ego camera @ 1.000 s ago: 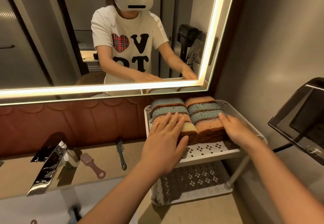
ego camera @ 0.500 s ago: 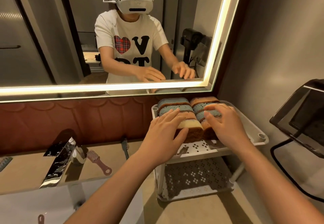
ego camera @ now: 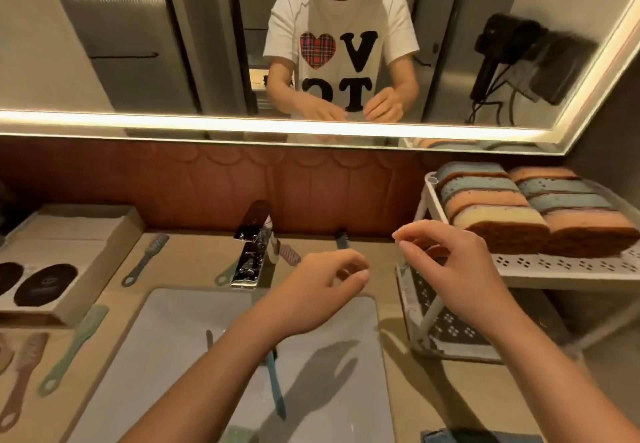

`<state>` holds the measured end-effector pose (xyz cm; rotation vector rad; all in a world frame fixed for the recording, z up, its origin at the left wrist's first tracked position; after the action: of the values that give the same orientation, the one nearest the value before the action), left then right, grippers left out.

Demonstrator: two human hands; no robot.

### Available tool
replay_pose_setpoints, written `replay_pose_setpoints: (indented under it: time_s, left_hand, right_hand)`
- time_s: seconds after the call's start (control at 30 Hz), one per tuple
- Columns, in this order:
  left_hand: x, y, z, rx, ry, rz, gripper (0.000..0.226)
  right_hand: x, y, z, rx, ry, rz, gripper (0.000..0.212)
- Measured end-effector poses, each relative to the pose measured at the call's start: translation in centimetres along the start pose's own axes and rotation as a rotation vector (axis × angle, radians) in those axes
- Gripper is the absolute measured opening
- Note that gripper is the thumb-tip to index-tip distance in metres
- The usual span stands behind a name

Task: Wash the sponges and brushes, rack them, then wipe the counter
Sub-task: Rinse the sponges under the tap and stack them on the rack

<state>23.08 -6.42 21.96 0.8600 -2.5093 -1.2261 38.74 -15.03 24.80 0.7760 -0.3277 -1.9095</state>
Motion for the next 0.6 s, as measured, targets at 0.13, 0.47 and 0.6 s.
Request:
replay_pose_setpoints:
  time_s: [0.13,0.47,0.6]
  left_hand:
    - [4.3,1.7,4.8,0.043,0.107,0.007,0.028]
    - [18.9,5.0,18.5,0.079,0.507,-0.108,0.024]
    - [24.7,5.7,24.5,0.097,0.709,-0.165,0.024]
  right_hand:
    - [0.4,-5.3,1.2,-0.06,-0.025,0.085,0.014]
    - [2.9,-21.0,3.1,-0.098,-0.146,0.488,0.021]
    - [4.3,-27.2,3.3,-0.056,-0.159,0.611,0.015]
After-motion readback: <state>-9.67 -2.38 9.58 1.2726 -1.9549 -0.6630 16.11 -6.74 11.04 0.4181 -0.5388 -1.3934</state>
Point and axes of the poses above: each hand's wrist, its own x-axis away from the middle knuckle, its own y-axis out of the back of the hand, z = x × y, the point moved 2 cm from there along -x, towards the middle knuckle, and after that the axes turned 7 degrees about -x, right-handed, at the moved point
